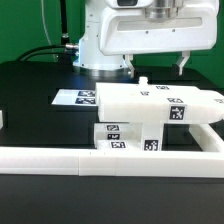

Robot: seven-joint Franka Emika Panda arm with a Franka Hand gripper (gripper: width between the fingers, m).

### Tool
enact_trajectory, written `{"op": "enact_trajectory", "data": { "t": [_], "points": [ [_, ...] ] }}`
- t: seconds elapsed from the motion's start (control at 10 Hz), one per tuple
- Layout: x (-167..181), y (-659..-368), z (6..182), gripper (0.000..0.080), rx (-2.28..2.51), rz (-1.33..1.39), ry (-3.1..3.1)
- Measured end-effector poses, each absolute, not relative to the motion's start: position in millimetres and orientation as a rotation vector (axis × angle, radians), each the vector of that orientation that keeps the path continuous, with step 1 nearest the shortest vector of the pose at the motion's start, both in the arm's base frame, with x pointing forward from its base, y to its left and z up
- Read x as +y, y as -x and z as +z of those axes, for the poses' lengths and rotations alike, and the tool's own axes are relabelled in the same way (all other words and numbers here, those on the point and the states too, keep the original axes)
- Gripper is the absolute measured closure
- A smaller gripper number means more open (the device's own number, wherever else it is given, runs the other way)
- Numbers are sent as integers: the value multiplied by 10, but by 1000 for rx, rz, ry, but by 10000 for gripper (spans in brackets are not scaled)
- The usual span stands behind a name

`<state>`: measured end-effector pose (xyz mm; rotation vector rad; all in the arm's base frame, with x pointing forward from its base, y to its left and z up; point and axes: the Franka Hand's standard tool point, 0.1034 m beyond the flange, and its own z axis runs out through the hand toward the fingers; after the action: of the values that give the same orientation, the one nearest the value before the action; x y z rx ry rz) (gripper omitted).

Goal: Assemble chair

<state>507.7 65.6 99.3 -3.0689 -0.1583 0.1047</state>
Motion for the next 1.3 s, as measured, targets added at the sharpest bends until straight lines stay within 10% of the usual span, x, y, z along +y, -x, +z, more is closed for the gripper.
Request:
{"op": "enact_trajectory", "data": {
  "t": [1.3],
  "points": [
    [1360, -4808, 665, 150, 22, 43, 3093]
  ]
}}
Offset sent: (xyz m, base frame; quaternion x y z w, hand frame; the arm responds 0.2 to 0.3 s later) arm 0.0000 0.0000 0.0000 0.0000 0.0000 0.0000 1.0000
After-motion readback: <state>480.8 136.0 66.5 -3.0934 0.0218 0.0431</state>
